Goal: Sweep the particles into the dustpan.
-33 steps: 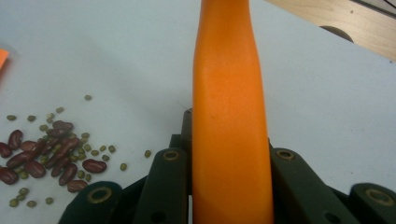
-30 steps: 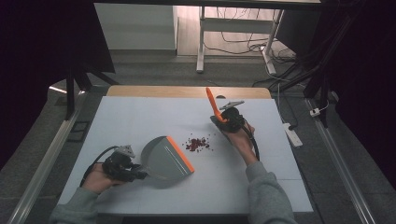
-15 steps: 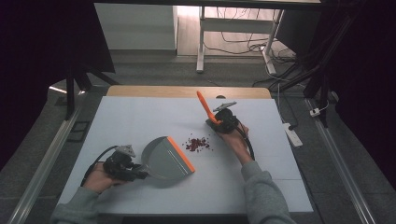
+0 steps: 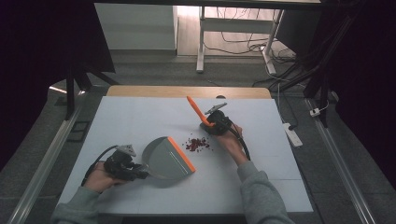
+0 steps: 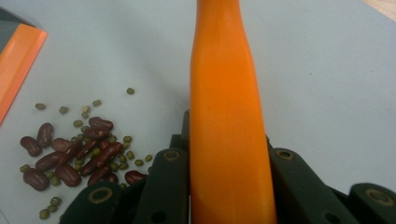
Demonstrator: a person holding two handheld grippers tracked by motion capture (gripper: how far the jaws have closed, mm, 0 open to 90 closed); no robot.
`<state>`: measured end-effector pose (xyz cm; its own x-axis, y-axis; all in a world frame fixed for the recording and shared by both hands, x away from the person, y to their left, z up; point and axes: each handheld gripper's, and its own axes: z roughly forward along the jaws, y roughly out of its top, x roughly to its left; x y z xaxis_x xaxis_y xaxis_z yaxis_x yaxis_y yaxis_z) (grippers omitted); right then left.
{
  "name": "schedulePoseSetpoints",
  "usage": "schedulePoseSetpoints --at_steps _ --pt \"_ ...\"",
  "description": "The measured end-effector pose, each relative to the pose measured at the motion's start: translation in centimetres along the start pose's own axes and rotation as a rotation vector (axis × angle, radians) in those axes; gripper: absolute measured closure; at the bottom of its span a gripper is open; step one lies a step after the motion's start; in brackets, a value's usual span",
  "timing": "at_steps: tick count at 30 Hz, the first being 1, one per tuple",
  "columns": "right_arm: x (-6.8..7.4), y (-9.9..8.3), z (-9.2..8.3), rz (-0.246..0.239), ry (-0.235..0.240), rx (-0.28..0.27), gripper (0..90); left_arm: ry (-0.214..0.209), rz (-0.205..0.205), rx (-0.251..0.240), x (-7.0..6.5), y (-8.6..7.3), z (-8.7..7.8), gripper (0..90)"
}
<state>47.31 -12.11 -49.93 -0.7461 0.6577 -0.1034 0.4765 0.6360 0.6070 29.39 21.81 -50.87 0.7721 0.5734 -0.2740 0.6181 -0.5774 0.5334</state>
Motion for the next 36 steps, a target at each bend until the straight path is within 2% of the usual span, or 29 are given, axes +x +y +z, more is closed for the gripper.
schedulePoseSetpoints --at_steps 4,12,20,23,26,36 --pt "0.3 0.1 0.0 0.003 0.017 0.002 76.8 -0.003 -0.001 0.001 0.0 0.0 0.0 61.1" --pt "1.8 0.6 0.2 -0.029 0.052 0.010 76.8 0.001 -0.001 0.003 -0.1 0.1 0.0 61.1" --pt "2.8 0.8 0.3 -0.033 0.052 0.021 76.8 0.001 -0.002 0.003 -0.1 0.1 0.0 61.1" --pt "3.2 0.9 0.3 -0.029 0.069 0.018 76.8 0.001 -0.002 0.004 -0.1 0.1 0.0 61.1" --pt "3.9 1.0 0.4 -0.049 0.061 0.022 76.8 -0.001 -0.002 0.005 -0.1 0.1 0.0 61.1" --pt "5.1 1.4 0.6 -0.047 0.056 0.025 76.8 -0.001 -0.002 0.005 -0.1 0.0 0.1 61.1"
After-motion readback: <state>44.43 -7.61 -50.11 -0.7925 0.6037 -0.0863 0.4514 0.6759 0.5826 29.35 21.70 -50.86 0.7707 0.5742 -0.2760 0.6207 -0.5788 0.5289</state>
